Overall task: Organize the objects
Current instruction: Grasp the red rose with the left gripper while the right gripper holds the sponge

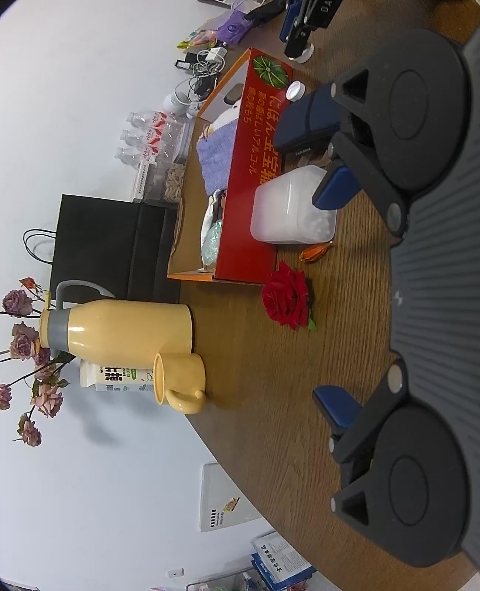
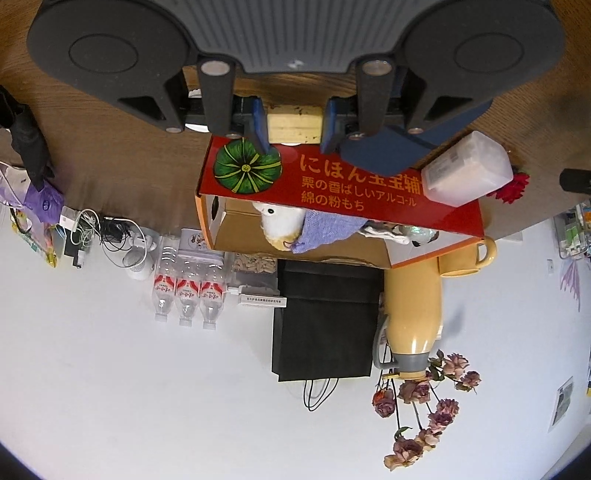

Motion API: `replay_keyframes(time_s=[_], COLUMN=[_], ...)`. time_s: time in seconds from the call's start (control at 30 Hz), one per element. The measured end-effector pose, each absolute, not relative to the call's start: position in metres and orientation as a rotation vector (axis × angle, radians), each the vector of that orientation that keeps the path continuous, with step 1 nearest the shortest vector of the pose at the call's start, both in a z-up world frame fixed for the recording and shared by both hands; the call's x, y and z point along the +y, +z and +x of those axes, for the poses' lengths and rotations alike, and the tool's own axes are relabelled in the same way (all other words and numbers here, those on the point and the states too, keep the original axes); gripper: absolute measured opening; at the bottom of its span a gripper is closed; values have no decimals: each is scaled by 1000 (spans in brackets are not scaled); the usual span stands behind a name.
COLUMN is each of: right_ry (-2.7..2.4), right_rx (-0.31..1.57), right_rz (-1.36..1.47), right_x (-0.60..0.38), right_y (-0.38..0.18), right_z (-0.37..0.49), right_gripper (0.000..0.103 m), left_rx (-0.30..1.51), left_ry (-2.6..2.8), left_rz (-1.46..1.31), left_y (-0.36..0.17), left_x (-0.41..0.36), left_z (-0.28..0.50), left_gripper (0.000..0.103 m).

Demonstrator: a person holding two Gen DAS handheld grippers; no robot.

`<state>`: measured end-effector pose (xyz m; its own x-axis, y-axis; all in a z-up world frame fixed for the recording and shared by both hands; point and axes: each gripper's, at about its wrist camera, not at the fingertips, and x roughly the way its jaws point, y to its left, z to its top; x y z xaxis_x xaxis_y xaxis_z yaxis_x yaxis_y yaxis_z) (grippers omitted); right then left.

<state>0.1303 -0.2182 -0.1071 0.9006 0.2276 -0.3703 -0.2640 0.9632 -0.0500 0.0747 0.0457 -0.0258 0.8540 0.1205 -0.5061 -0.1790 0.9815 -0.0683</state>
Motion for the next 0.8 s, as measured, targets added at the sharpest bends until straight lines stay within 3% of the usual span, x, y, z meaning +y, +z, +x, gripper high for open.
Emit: replay_keyframes(time_s=[0.43, 0.8], right_ry=[257, 254], right_rx=[371, 377], right_rz=[-93, -83], right_x=[-218, -220], right_y=[-106, -107], right_z=[131, 132], right_gripper=[29, 29], left_rx=[532, 654], left_ry=[208, 214], left_rz=[-175, -242], left_y=[-31, -49], left_x=[68, 82], left_z=[125, 181], left_gripper=[103, 101])
